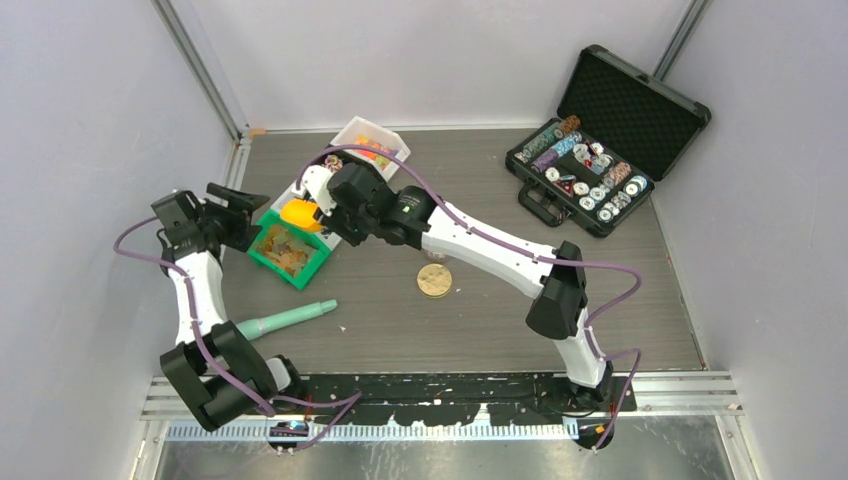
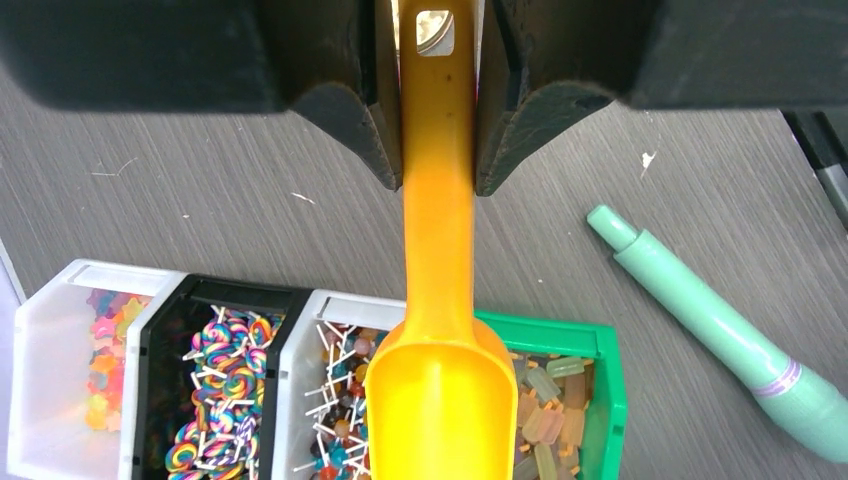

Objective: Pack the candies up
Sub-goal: Adjust the spatula, then scoop the fake candies from the storage box.

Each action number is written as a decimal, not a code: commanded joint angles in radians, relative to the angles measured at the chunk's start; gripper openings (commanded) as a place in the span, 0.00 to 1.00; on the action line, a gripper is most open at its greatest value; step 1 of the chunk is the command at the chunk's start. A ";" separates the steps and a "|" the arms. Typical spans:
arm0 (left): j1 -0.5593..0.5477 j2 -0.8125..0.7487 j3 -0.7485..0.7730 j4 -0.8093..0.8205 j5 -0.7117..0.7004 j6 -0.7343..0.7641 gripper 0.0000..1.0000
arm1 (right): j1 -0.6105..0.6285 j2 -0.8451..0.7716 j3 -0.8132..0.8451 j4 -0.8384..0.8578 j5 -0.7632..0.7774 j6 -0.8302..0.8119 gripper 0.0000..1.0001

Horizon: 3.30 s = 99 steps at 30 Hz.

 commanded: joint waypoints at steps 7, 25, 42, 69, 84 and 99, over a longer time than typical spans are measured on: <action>-0.050 -0.045 -0.088 0.173 0.077 -0.117 0.76 | -0.003 -0.088 -0.025 0.136 -0.029 0.036 0.00; -0.083 -0.045 -0.163 0.233 0.076 -0.160 0.25 | -0.008 -0.261 -0.378 0.676 -0.100 0.133 0.00; -0.074 -0.056 -0.067 0.097 -0.056 -0.052 0.80 | -0.022 -0.204 -0.366 0.647 -0.059 0.197 0.00; 0.052 0.350 0.149 0.088 -0.301 0.273 0.53 | 0.085 0.200 0.237 0.008 0.055 -0.028 0.00; 0.061 0.434 0.157 0.095 -0.213 0.269 0.42 | 0.137 0.400 0.436 -0.069 0.151 -0.181 0.00; 0.056 0.459 0.105 0.143 -0.155 0.229 0.37 | 0.145 0.449 0.399 0.176 0.174 -0.213 0.00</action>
